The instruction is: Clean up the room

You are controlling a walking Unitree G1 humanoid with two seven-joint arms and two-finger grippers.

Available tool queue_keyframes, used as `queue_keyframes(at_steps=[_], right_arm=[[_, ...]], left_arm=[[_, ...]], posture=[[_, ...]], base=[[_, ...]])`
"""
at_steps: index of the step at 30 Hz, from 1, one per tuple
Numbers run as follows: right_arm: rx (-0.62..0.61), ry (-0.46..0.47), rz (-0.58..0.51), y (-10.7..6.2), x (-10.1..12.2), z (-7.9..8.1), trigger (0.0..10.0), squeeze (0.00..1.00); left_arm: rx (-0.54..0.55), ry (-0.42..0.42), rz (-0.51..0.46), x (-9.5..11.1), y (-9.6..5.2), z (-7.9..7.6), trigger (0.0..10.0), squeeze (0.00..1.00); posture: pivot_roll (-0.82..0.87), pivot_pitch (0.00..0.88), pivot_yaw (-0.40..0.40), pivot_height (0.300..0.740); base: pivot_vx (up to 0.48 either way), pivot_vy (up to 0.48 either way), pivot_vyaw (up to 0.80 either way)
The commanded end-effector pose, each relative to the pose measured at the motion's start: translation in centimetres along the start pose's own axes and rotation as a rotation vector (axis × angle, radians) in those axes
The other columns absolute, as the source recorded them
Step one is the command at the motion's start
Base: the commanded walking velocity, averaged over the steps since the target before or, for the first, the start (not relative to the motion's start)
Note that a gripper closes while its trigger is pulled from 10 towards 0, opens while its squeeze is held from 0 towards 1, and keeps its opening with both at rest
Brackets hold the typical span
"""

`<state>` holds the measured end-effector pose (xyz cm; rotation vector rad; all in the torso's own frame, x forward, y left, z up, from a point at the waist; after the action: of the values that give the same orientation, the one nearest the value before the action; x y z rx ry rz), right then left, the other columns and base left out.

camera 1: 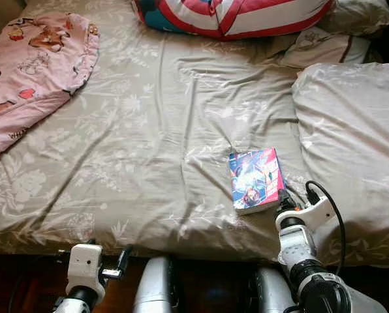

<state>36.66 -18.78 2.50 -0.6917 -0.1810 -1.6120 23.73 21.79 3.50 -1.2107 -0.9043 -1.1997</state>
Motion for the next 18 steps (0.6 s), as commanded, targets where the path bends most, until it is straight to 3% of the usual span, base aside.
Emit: queue_keyframes(at_steps=[1,2,7,8,14,18], right_arm=[[-0.052,-0.004,0.019,-0.7,-0.8,-1.6,10.0,0.99],[-0.063,-0.001,0.018,-0.8,-0.9,-2.0,10.0,0.11],[-0.084,-0.007,0.033,-1.4,-1.7,-2.9,10.0,0.07],[-0.098,-0.009,0.045,-1.7,-2.1,-3.4,10.0,0.00],[-0.149,-0.081,0.062,-3.0,-2.9,-5.5,10.0,0.00],[-0.104,-0.167,0.071,-3.2,-3.1,-5.3,10.0,0.00]], left_arm=[[-0.003,0.000,0.046,-1.1,-0.5,0.2,10.0,0.00],[-0.004,0.000,0.046,-1.2,-0.4,0.2,10.0,0.00],[-0.004,-0.003,0.045,-1.2,0.0,0.2,10.0,0.00],[-0.004,-0.005,0.044,-1.2,0.2,0.1,10.0,0.00],[-0.005,-0.017,0.043,-1.5,1.4,0.1,10.0,0.00],[-0.002,-0.028,0.048,-2.0,2.3,0.1,10.0,0.00]], posture=[[0.16,0.285,0.084,0.642],[0.16,0.282,0.082,0.642],[0.15,0.274,0.079,0.642],[0.14,0.269,0.077,0.642],[0.12,0.240,0.068,0.642],[0.10,0.213,0.059,0.642]], base=[[0.000,0.000,0.00],[0.000,0.000,0.00],[0.000,0.000,0.00],[0.000,0.000,0.00],[0.000,0.000,0.00],[0.000,0.000,0.00]])
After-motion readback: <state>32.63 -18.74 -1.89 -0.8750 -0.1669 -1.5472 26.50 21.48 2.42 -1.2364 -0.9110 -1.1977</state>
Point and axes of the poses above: a point about 5 cm out from each wrist's last joint towards the gripper, its own y axis pointing out of the wrist towards the gripper, its own x axis along the axis of the wrist's last joint, z = x × y, the point moved 4 cm from there along y, pointing out of the wrist towards the gripper, and after that the axes turned 4 degrees about y, right-handed, at the moved point
